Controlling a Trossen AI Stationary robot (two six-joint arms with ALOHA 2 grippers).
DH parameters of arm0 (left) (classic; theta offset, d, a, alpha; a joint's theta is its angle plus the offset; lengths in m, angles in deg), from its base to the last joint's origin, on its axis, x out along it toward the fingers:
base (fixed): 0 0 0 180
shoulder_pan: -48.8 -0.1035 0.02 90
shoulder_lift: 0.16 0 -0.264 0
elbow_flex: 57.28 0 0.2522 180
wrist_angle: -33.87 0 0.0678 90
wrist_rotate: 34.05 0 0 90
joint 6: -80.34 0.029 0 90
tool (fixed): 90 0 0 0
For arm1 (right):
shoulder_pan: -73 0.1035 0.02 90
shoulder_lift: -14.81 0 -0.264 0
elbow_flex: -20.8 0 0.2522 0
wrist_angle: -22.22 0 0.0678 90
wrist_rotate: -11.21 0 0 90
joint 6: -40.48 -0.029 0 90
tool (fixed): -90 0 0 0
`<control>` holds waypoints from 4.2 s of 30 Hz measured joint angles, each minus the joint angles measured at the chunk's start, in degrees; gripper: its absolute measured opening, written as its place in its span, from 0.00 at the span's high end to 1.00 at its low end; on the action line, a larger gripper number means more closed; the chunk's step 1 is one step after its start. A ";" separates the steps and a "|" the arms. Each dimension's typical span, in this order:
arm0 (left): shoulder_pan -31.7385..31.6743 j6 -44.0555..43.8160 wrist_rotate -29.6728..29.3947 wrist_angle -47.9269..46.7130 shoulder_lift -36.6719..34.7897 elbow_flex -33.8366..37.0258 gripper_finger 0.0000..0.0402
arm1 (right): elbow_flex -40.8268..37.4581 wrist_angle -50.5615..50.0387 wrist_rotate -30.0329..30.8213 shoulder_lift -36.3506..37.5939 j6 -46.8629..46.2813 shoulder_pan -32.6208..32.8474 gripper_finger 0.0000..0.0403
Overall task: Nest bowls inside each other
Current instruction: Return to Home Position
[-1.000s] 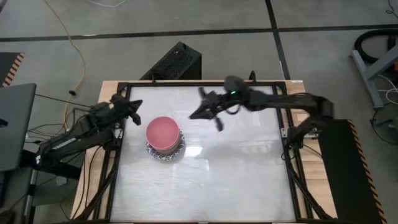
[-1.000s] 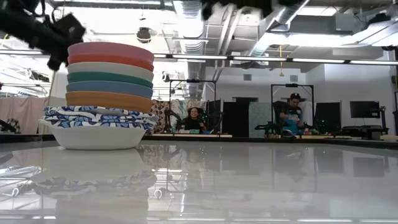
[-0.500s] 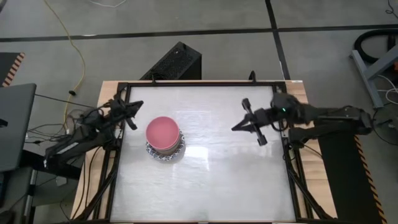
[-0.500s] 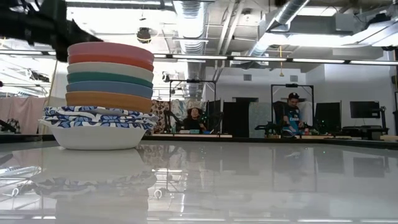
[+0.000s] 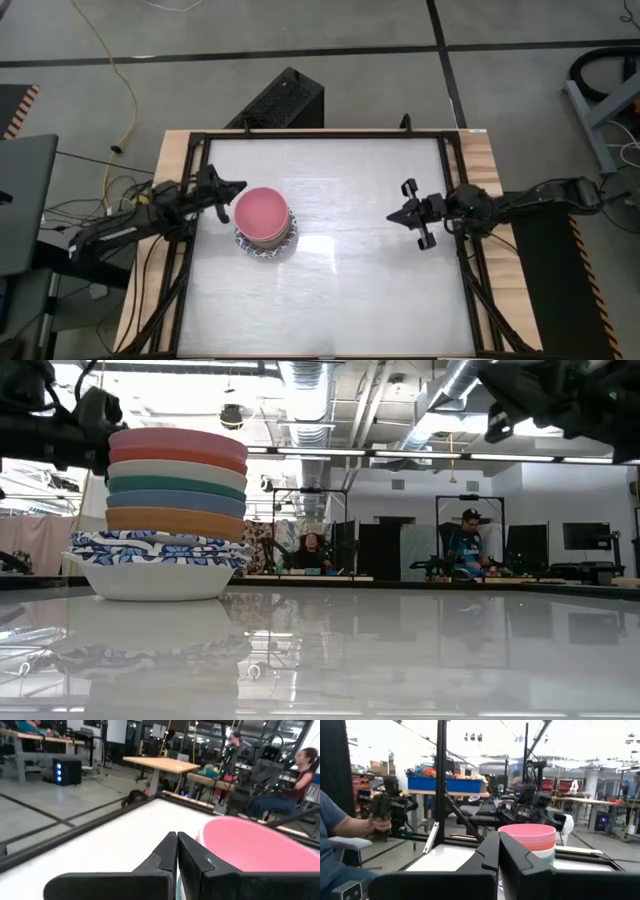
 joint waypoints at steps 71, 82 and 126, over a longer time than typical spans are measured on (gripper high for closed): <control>14.18 9.42 -33.02 -17.91 0.00 -2.60 1.00 | -6.70 -46.58 13.89 35.91 -6.59 2.87 0.93; 14.20 9.84 -20.31 -17.88 0.00 -2.56 1.00 | -6.73 -46.87 13.85 35.91 -6.53 2.87 0.93; 14.20 5.05 -24.91 -17.83 0.00 -2.52 1.00 | -6.79 -46.42 13.89 35.91 3.11 2.87 0.93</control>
